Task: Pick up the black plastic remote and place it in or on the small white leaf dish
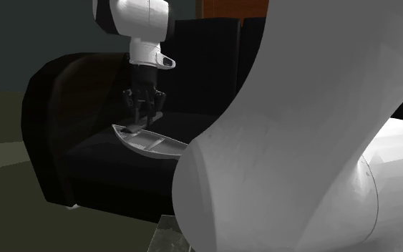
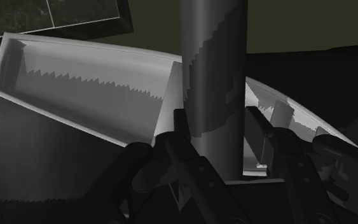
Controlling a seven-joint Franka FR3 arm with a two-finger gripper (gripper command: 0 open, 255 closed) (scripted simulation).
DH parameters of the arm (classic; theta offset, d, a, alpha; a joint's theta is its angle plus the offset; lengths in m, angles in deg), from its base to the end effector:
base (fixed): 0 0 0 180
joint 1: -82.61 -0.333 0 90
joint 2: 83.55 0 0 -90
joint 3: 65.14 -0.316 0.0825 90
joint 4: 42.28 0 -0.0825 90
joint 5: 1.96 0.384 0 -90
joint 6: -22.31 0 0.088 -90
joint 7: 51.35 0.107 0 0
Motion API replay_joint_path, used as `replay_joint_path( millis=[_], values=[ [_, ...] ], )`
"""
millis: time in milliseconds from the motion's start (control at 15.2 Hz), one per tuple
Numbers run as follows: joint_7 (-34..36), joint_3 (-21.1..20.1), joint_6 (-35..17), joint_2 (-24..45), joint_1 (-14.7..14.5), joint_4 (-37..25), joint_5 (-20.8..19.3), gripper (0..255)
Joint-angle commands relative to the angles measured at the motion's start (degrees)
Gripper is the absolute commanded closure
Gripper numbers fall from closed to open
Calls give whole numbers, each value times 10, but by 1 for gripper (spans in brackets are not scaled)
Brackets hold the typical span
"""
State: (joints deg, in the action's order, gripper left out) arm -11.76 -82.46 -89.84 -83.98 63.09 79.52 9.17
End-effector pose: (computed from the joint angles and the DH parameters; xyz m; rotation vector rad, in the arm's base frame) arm 0.4095 0.3229 0.4013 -3.0783 0.2099 0.3598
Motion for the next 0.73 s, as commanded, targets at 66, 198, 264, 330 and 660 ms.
replay_joint_path(
  millis=[66, 198, 264, 330, 660],
  values=[
    [-2, -1, -23, 9, -1, 15, -1, 255],
    [-3, -1, -39, 16, -1, 23, -1, 255],
    [-3, -2, -46, 20, -2, 26, -2, 255],
    [-3, -2, -52, 23, -2, 29, -2, 255],
    [-3, -2, -52, 23, -2, 29, -2, 255]
  ],
)
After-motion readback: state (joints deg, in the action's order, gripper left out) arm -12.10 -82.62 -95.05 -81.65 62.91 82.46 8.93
